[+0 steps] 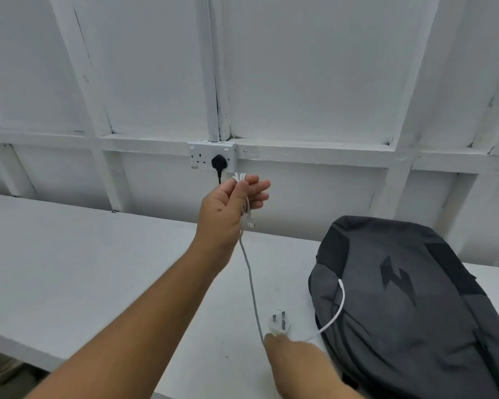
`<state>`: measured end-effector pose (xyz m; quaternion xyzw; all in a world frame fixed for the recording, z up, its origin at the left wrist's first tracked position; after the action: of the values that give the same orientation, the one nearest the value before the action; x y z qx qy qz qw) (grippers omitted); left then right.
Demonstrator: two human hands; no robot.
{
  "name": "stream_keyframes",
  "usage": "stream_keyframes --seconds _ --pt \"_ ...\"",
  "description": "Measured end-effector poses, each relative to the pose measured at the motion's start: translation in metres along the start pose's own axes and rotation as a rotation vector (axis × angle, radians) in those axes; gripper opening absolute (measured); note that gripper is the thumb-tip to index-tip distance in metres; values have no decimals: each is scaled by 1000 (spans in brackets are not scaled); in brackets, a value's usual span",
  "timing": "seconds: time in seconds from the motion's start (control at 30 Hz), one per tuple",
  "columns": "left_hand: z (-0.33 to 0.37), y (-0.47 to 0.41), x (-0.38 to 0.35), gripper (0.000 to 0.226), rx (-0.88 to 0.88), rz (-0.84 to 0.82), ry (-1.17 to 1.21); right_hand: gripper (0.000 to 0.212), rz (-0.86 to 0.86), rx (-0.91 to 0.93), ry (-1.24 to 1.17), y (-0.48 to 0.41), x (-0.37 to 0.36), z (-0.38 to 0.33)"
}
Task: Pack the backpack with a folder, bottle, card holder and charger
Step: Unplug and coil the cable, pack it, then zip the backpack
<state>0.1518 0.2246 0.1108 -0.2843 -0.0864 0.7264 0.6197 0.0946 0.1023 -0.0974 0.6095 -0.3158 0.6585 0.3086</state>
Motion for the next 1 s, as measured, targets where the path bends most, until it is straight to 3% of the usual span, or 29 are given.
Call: stream_keyframes --seconds 0.13,0.2,0.3,0.33,0.43,0.53,0.63,0.9,1.0 --pt "-15 -13 20 21 -79 -137 -539 18 -33 -46 -15 18 15 10" --pt "-29 -11 34 22 -71 -233 -751 26 -9 -59 0 32 41 21" --pt "-51 2 53 27 -19 -363 -945 8 325 -122 50 57 117 35" --pt "-58 9 57 29 19 -383 -948 12 407 -79 -1 60 137 35" --pt "-75 35 60 42 135 -385 -847 14 511 -80 -91 50 186 54" --pt "-84 66 52 53 237 -362 -650 15 486 -101 -95 11 209 76" --pt "-82 99 33 50 301 -368 -437 20 478 -106 -101 -37 215 100" --pt "-42 103 -15 40 282 -309 127 24 280 -168 -218 -101 128 103" --pt "-24 76 -15 33 214 -180 347 14 119 -117 -282 -90 81 65"
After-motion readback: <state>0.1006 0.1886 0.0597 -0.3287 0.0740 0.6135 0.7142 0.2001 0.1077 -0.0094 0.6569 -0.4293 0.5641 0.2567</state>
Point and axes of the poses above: each hand's wrist, its own y-axis away from the middle knuckle, its own x-axis out of the back of the hand, z = x × y, the point moved 10 cm from there along -y, towards the middle knuckle, and after that the axes turned 8 degrees about y, right-handed, at the moved point
